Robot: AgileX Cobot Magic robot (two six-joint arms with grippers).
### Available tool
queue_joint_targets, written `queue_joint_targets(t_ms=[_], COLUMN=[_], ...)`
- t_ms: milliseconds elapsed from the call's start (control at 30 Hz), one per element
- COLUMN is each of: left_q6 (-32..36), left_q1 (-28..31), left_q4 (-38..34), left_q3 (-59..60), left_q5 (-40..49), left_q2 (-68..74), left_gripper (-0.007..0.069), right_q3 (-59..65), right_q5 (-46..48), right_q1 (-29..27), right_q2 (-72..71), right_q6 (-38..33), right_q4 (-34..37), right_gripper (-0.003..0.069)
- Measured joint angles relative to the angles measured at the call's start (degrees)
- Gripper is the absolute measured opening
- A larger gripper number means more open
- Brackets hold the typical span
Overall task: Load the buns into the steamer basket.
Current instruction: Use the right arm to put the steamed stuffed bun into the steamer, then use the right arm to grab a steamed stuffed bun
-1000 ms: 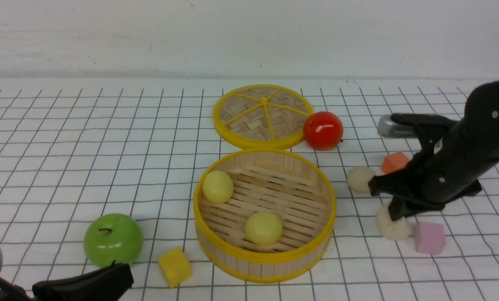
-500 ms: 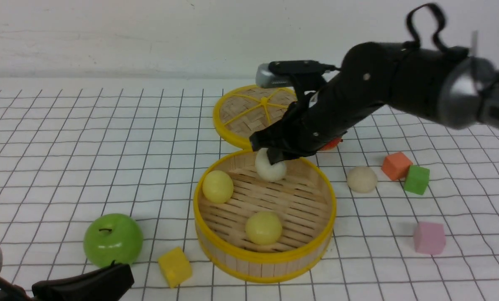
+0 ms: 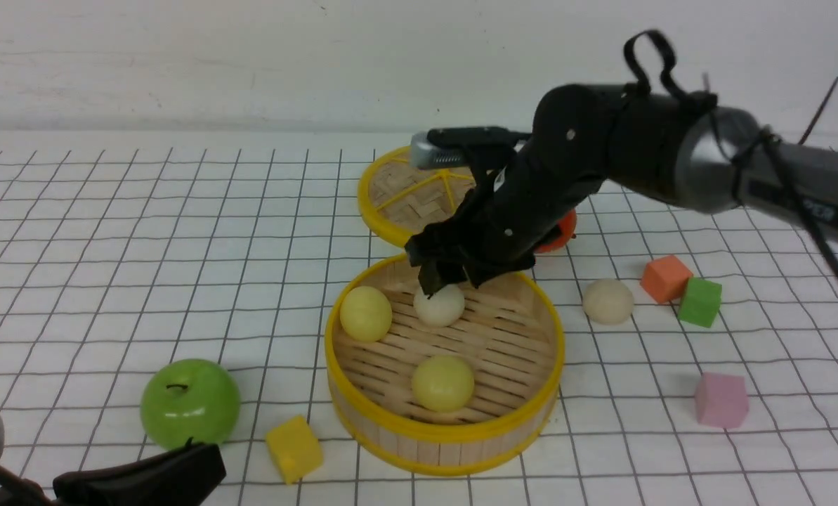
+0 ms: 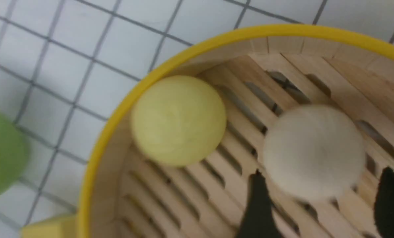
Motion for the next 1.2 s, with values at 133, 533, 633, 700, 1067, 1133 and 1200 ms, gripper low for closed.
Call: queue_joint_targets(t_ms=[133, 533, 633, 700, 1067, 1133, 1200], left_q6=[0.0, 0.0, 0.0, 0.0, 0.0, 0.0, 0.0], left_q1=[0.0, 0.0, 0.0, 0.0, 0.0, 0.0, 0.0], left_q4=[0.0, 0.0, 0.0, 0.0, 0.0, 0.0, 0.0], left_q3=[0.0, 0.0, 0.0, 0.0, 0.0, 0.0, 0.0], left_q5=[0.05, 0.05, 0.05, 0.05, 0.22, 0.22, 0.22], left_q2=[0.0, 0.0, 0.0, 0.0, 0.0, 0.0, 0.0], left_gripper=[0.0059, 0.0073, 0.0074, 0.0077, 0.0091, 0.0092, 0.0092], right_q3=[-0.73, -0.67, -0.67, -0.67, -0.67, -0.67, -0.67], right_q5=[7.44, 14.39, 10.31, 7.9, 3.11, 3.06, 3.01], right_q1=[-1.02, -13.89, -16.77, -17.24, -17.47, -17.52, -17.58], right_q2=[-6.5, 0.54, 3.03, 3.99, 7.9, 8.04, 8.22], right_q6=[0.49, 12.44, 10.56, 9.46, 8.96, 8.89, 8.14], right_q4=[-9.18, -19.05, -12.9, -11.2, -10.06, -10.06, -10.06], right_gripper=[0.0482, 0.0363, 0.036, 0.036, 0.0358, 0.0353, 0.0321])
